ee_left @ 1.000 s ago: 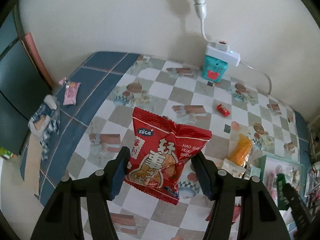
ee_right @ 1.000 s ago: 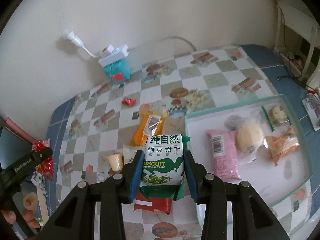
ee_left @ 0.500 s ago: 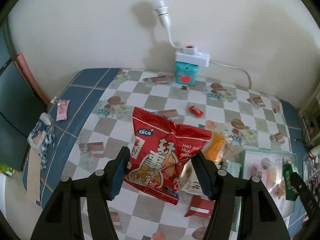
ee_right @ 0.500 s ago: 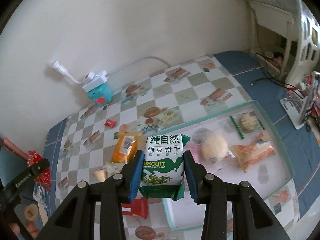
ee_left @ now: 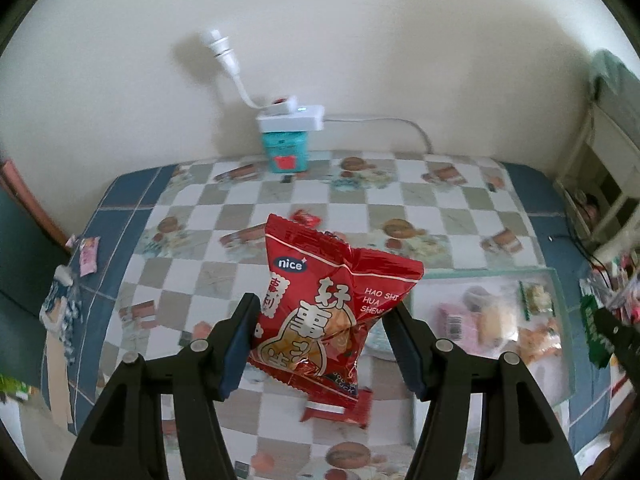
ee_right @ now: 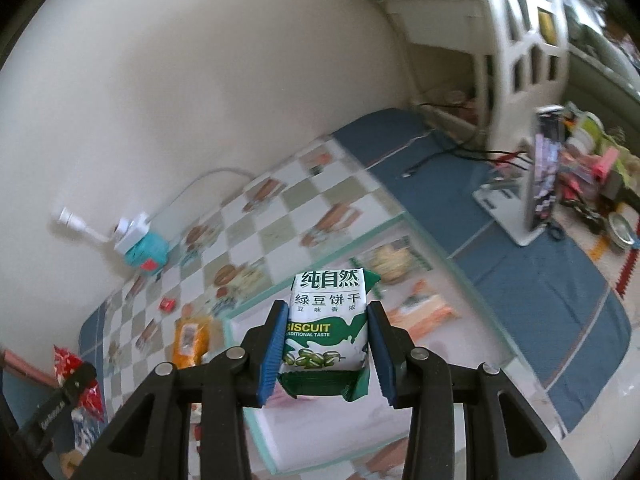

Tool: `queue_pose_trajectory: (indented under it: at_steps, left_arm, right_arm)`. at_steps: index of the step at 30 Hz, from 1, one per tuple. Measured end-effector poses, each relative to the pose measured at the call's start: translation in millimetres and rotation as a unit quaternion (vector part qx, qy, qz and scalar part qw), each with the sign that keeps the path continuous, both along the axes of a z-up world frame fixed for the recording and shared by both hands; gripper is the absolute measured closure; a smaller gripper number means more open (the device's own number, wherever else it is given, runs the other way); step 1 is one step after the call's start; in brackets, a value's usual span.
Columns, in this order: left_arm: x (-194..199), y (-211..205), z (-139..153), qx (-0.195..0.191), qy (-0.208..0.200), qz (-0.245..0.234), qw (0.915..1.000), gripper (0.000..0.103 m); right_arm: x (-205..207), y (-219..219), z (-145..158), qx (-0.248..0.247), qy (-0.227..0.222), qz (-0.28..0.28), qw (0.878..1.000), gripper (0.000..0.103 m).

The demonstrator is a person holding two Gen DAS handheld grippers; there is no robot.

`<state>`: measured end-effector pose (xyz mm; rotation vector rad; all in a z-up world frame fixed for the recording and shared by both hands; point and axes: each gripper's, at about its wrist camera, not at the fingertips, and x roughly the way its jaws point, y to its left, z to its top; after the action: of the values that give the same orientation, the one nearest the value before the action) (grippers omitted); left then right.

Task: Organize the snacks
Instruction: 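Carry the red bag and biscuit box over the tray and open both tools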

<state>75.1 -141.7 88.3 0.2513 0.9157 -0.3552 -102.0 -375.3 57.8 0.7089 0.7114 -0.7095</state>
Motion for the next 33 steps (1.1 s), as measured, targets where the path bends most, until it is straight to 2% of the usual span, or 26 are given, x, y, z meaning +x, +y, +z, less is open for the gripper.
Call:
queue_pose_trajectory:
  at_steps: [9, 17, 23, 30, 33]
  left_arm:
    - [-41, -59, -10, 0.024, 0.002, -0.079, 0.9966, 0.038]
    - [-64, -84, -32, 0.046, 0.022, -0.112, 0.9924, 0.038]
    - [-73, -93, -57, 0.058, 0.054, -0.125, 0.989, 0.038]
    - [-76, -103, -100, 0.083, 0.115, -0.131, 0.9811, 0.038]
    - [-79, -107, -112, 0.093, 0.127, -0.135, 0.9783, 0.038]
  right_arm:
    - [-34, -24, -3, 0.004, 0.005, -0.037, 0.999, 0.061]
    - [-45, -28, -15, 0.018, 0.015, -0.041, 0.999, 0.061]
    - [-40, -29, -28, 0.031, 0.036, -0.035, 0.998, 0.061]
    - [-26, -32, -69, 0.072, 0.088, -0.019, 0.993, 0.061]
    - [-24, -31, -77, 0.078, 0.099, -0.016, 0.992, 0.061]
